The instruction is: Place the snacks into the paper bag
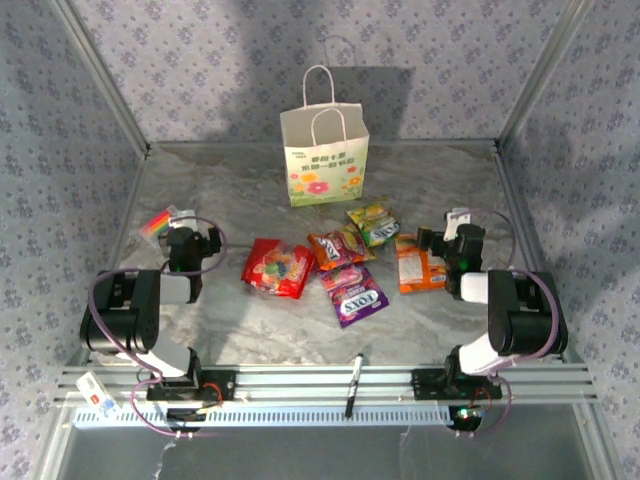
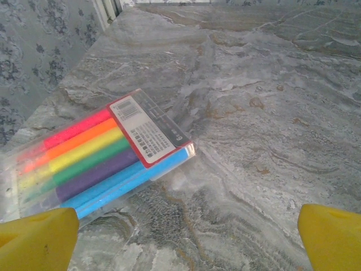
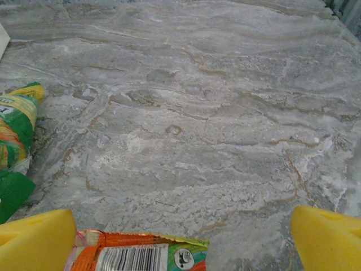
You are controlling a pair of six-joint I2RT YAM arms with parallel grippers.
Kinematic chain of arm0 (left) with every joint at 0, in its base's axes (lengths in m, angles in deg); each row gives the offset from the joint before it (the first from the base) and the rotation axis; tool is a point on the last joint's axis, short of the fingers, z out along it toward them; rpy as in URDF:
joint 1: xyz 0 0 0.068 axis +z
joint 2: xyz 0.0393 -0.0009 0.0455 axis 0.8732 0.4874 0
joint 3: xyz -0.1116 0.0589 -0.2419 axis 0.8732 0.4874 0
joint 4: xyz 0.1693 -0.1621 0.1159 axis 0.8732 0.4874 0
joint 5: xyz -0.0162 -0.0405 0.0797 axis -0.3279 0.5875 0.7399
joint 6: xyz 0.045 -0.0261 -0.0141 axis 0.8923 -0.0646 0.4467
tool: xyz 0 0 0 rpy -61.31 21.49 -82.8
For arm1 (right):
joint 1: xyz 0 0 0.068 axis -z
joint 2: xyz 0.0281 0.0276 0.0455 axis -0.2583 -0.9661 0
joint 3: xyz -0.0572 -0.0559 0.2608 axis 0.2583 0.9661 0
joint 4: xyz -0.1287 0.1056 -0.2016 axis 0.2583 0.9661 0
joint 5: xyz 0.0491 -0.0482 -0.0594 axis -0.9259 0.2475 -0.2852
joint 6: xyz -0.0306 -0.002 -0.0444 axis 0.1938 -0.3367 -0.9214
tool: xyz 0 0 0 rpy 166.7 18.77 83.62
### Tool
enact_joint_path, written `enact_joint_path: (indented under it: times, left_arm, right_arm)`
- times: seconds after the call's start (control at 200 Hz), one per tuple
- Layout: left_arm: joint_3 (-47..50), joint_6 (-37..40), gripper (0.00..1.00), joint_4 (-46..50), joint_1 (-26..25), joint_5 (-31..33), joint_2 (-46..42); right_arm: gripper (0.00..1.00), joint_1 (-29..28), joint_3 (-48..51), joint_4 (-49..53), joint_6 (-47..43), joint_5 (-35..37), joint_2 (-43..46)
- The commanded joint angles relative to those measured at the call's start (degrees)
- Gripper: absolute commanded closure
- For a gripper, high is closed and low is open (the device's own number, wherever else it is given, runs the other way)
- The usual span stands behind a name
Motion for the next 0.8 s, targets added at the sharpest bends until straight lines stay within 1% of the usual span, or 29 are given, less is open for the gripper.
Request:
enact_joint_path:
  times: [0.0,0.095,0.24,0.355,0.515,0.6,0.655,0.695,0.745,0.794]
  left_arm:
    - [-2.85,0.30,0.00,5.51,-1.46,3.17,-4.95]
    - [-5.53,0.39,0.00,13.83,-1.81,3.28,-10.62]
    - [-11.01,-3.37,0.00,27.14,-2.12,2.26,-18.16]
    - [-13.04,-4.29,0.00,32.92,-4.09,2.26,-22.10]
    - [-17.14,-5.55,0.00,44.70,-7.57,0.06,-26.60]
    - [-21.04,-8.37,0.01,52.35,-8.25,-1.62,-27.50]
    - [-23.81,-8.01,0.01,56.93,-8.45,-6.19,-27.50]
    - [-25.22,-7.63,0.02,59.21,-8.72,-8.19,-27.33]
    - [-26.54,-7.92,0.02,61.40,-9.59,-8.01,-27.33]
    - [-27.65,-8.40,0.05,63.19,-10.37,-7.37,-27.44]
  right_arm:
    - [0.00,0.73,-2.40,4.71,0.78,0.78,3.93]
    - [0.00,0.49,-3.76,10.07,0.58,1.49,8.22]
    - [0.00,-0.52,-6.47,17.63,0.25,2.35,14.26]
    - [0.00,-1.98,-7.98,22.05,0.14,4.08,18.12]
    - [0.00,-4.86,-10.45,26.94,0.86,6.63,22.76]
    - [0.00,-5.79,-13.89,32.65,3.90,6.71,22.94]
    - [0.00,-6.35,-16.08,36.12,7.44,6.29,22.05]
    - [0.00,-6.72,-18.02,38.41,9.82,4.42,20.82]
    - [0.02,-7.94,-20.45,41.26,11.26,1.52,19.07]
    - [0.04,-10.35,-22.35,43.23,11.89,1.13,17.68]
